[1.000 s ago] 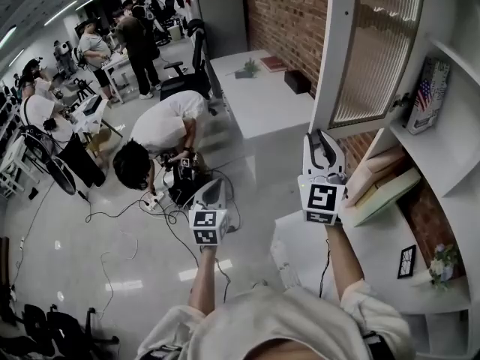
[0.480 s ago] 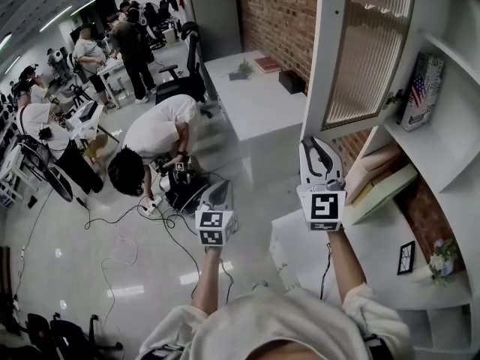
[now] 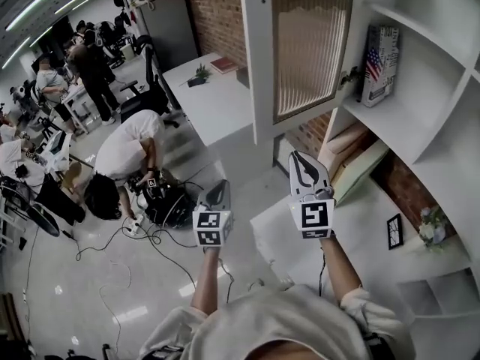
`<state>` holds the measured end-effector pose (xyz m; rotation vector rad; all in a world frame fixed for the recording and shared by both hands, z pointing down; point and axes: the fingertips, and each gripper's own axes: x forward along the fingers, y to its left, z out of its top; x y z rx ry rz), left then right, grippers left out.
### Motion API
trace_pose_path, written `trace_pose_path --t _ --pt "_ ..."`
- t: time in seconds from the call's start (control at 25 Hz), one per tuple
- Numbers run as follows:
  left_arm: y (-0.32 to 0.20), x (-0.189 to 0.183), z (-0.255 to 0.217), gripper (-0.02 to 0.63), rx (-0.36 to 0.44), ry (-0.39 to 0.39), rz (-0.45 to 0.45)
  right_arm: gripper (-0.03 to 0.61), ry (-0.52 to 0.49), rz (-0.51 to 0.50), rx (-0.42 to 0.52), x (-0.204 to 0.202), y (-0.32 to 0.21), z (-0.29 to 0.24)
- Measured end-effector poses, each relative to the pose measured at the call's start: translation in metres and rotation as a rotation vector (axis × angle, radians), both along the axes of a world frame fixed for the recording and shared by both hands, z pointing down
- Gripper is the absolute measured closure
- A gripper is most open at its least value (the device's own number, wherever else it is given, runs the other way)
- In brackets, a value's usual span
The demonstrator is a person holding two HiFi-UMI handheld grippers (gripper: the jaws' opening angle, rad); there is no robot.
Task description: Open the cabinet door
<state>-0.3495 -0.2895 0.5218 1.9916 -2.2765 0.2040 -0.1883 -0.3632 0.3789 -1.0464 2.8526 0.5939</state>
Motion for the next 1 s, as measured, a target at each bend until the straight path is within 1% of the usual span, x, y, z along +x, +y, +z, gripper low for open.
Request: trace_pose_path --t 0.24,0.48,0.8,1.0 --pt "-0.044 0.046 0.002 0.588 -0.002 -0.016 0.128 0.565 -0.004 0.125 -0.060 0.058 -0.027 0.021" --pt "-0.078 0.097 0.004 0.588 -0.005 -0.016 0.257 0.565 0.006 0.256 -0.106 0.119 -0.039 0.043" --pt "-0.103 0.148 0.000 0.588 0.004 -0.016 0.373 0.566 0.015 0.380 -0.145 0.185 -0.041 0.066" --pt "-0.113 0.168 0.001 0.588 0.003 -0.021 0.414 0.566 0.015 0.459 -0.174 0.229 -0.041 0.084"
